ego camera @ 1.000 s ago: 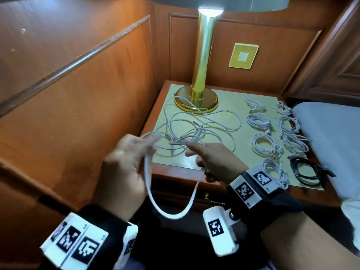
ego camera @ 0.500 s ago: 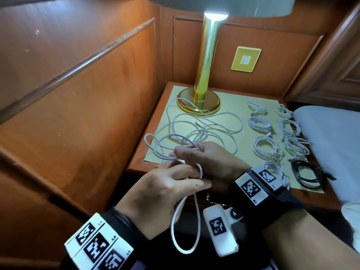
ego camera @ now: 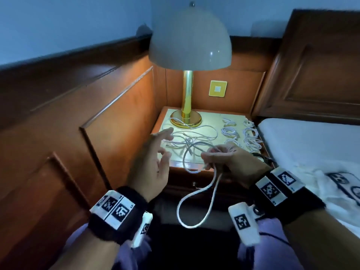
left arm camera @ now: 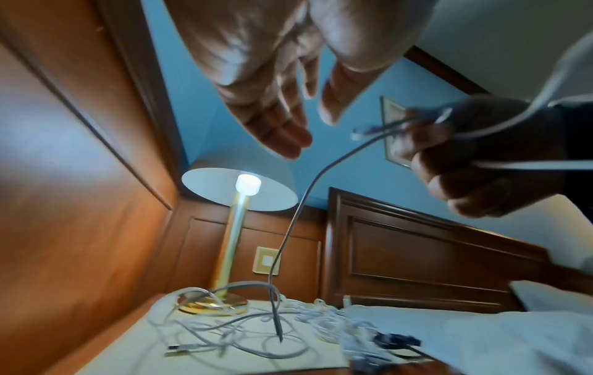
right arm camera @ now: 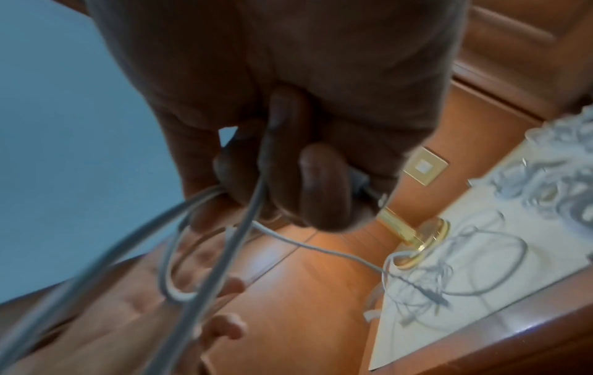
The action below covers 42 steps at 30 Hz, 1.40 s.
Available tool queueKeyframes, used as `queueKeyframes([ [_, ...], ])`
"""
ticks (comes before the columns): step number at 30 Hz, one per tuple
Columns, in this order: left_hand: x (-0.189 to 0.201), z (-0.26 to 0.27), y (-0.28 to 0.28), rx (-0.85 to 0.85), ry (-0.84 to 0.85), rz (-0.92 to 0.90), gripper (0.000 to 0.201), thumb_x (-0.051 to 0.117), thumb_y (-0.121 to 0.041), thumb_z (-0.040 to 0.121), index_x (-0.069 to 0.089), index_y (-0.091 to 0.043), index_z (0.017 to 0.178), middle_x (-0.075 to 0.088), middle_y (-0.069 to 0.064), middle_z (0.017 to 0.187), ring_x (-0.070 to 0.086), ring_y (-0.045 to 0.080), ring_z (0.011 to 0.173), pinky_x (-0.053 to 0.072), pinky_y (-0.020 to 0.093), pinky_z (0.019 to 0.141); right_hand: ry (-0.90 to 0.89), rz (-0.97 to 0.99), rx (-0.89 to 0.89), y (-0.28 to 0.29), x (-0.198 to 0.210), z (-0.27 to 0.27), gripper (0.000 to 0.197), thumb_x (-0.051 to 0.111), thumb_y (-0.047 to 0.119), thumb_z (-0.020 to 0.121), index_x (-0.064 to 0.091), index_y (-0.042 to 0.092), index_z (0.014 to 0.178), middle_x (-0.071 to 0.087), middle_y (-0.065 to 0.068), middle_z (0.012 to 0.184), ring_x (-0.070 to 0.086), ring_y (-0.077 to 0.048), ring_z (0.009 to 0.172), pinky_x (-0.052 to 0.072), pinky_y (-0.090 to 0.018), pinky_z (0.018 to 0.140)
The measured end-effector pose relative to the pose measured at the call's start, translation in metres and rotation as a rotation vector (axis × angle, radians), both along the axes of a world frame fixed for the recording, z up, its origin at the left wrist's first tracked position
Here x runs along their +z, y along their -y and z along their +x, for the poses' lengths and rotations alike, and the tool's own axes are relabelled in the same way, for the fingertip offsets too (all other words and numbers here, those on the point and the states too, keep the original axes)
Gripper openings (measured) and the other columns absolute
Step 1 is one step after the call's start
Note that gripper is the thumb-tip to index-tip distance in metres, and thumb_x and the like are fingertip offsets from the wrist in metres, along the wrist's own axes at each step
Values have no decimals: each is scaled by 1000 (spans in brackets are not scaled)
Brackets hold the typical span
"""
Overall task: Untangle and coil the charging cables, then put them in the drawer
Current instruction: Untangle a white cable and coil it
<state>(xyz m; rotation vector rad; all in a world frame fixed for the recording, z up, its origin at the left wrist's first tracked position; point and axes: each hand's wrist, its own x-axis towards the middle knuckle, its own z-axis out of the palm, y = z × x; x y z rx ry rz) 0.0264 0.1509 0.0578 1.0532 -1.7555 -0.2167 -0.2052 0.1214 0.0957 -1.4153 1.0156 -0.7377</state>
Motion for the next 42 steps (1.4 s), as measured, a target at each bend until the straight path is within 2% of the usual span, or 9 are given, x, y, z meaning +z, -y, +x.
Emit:
queueKeyframes([
  [3,16,-15,-25,-134,105,130,69,65,-7,94,35,-26,153,50,-15,144,59,4,106,51,19,80,-15,-57,84,-50,25,-10,27,75,30,83,62,11,71,56,-2,56,38,-12,42,27,-21,40],
  [6,31,-27,-44,-256,150,200,39,60,0,95,64,-20,129,68,-10,120,60,-4,110,47,15,94,-47,-123,103,-88,46,-19,28,76,35,84,66,14,69,51,-13,64,38,-16,47,27,-24,44],
  [11,42,-38,-49,-145,128,78,13,65,-14,96,76,-15,104,72,-9,98,62,-3,94,42,6,78,-250,-370,-131,-100,59,-38,34,64,38,95,77,9,83,43,10,48,40,-5,44,35,-24,49],
  [18,-5,-47,-25,46,52,141,12,65,-15,95,69,-17,83,67,-10,75,61,9,71,44,12,64,-412,-401,-336,-79,-2,-65,34,62,47,94,77,19,83,75,2,87,67,-8,84,45,-14,74],
  [23,-13,-55,15,99,-178,254,21,53,-18,102,58,-24,83,66,-7,71,61,15,59,53,36,63,-407,-350,-487,-53,-48,-92,39,61,50,93,74,15,82,74,-9,89,68,-25,91,51,-43,91],
  [28,-11,-72,47,-43,-210,330,18,49,-12,104,58,-15,88,70,1,78,62,20,61,56,45,69,-367,-301,-417,-28,-61,-86,26,67,44,91,69,18,89,73,-6,89,68,-17,87,47,-28,76],
  [31,-18,-89,52,-152,-226,378,19,47,-11,104,57,-12,88,71,3,80,63,24,62,53,40,67,-261,-224,-254,-14,-70,-77,40,80,44,80,66,24,112,74,7,99,69,-2,92,53,-20,85],
  [36,-7,-112,55,-405,-363,506,19,42,1,104,57,-1,93,71,14,87,60,23,69,54,28,68,-406,-190,-71,8,-99,-57,62,79,47,81,50,37,135,46,8,62,45,0,51,34,-15,58],
  [42,-2,-110,60,-539,-441,620,18,44,2,102,58,-4,92,74,19,96,66,18,71,59,31,76,-60,-168,-46,28,-107,-35,22,67,24,96,68,21,118,73,5,113,69,-5,103,51,-22,96],
])
